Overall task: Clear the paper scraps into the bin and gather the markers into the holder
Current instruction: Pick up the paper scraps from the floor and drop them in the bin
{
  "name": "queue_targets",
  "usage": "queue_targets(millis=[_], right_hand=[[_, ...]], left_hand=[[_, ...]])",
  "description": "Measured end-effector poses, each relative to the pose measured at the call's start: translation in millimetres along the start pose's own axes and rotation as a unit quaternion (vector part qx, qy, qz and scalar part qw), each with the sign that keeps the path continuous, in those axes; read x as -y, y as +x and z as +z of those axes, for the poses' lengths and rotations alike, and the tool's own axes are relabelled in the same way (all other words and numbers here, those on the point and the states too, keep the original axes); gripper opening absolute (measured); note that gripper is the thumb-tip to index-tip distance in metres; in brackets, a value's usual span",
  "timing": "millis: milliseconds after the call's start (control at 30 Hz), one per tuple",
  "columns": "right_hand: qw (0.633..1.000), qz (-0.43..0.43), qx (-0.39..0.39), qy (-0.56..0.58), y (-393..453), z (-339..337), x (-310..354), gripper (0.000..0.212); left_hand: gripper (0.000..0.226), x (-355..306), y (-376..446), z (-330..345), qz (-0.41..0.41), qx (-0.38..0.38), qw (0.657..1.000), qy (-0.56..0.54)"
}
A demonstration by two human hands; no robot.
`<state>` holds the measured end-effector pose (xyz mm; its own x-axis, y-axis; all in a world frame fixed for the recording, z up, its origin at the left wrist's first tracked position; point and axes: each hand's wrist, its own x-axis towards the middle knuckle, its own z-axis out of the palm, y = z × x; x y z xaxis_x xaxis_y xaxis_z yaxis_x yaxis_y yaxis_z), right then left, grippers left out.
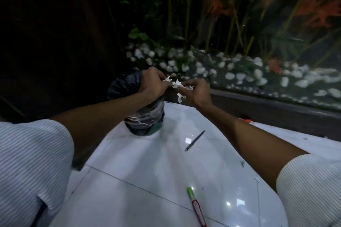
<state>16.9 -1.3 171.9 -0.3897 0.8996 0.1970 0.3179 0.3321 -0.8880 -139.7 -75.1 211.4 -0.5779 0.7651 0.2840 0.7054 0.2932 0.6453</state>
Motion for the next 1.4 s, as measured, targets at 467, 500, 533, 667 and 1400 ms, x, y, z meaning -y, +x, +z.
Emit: queue_targets(millis=[467, 500, 533, 667, 1400], right_hand=[[0.997, -0.039, 0.061, 0.002, 18, 118, 59, 0.036], [0.996, -0.040, 0.075, -0.019, 18, 119, 59, 0.038], [0.994, -0.044, 0.089, -0.039, 17, 118, 60, 0.042], [0.985, -0.073, 0.143, -0.062, 21, 110, 64, 0.059], [0.993, 0.076, -0.026, -0.091, -24, -112, -42, 0.015]], left_hand=[[0.019, 84, -3, -83, -0.183, 0.036, 0.982, -0.027], [0.021, 84, -3, -83, -0.183, 0.048, 0.982, -0.026], [0.024, 82, -3, -82, -0.185, 0.059, 0.981, -0.021], [0.026, 75, -1, -76, -0.171, 0.068, 0.983, 0.024], [0.013, -90, -7, 85, 0.067, 0.119, 0.987, 0.083]])
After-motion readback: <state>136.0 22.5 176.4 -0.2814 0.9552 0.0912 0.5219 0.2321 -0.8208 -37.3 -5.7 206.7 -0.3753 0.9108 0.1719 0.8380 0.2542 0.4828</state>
